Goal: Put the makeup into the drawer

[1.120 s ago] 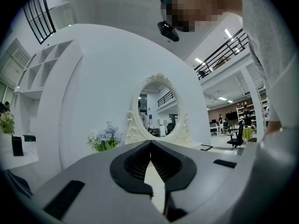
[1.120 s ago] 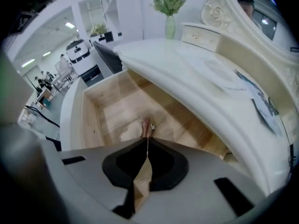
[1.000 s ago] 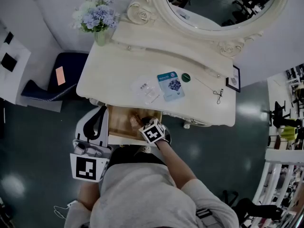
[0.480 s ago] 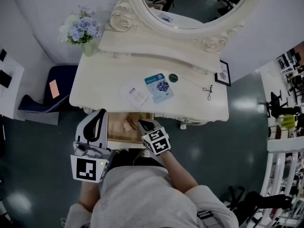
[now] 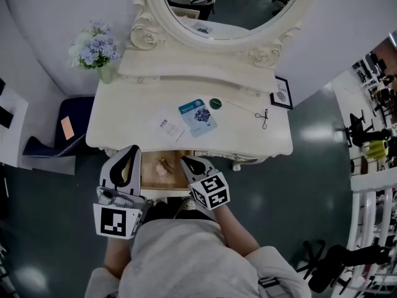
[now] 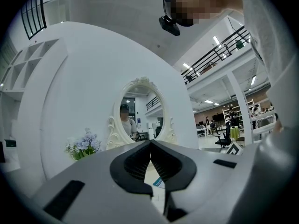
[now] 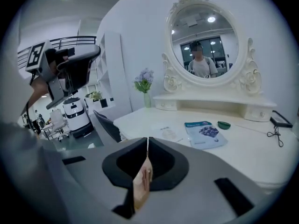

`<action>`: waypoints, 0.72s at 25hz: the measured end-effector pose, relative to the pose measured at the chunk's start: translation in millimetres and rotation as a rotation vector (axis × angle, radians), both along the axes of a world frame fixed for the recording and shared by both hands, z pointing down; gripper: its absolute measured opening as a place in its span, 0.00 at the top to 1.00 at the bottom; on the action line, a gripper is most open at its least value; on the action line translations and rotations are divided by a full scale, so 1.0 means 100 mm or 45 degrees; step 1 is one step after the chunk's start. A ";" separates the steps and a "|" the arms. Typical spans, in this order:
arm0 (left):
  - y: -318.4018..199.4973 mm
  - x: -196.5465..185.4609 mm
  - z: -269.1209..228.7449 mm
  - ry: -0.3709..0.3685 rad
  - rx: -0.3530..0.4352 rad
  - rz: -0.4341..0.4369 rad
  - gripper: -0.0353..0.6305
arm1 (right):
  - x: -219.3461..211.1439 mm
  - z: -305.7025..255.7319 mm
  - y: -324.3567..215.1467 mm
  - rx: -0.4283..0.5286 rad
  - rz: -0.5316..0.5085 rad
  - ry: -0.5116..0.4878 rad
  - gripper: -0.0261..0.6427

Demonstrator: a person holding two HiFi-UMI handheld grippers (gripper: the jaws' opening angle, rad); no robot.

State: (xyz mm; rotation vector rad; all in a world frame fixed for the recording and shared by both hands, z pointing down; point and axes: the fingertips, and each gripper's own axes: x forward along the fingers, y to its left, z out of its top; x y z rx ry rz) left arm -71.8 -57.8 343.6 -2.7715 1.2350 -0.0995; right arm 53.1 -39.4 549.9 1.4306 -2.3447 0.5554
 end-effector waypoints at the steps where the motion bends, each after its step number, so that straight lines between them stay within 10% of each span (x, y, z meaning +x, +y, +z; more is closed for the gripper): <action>1: 0.01 0.03 -0.01 0.003 0.001 0.006 0.93 | 0.02 -0.07 0.01 0.021 0.007 -0.008 0.92; 18: 0.13 0.43 -0.11 0.009 0.017 0.113 0.93 | 0.35 -1.08 0.13 0.336 0.084 -0.054 0.92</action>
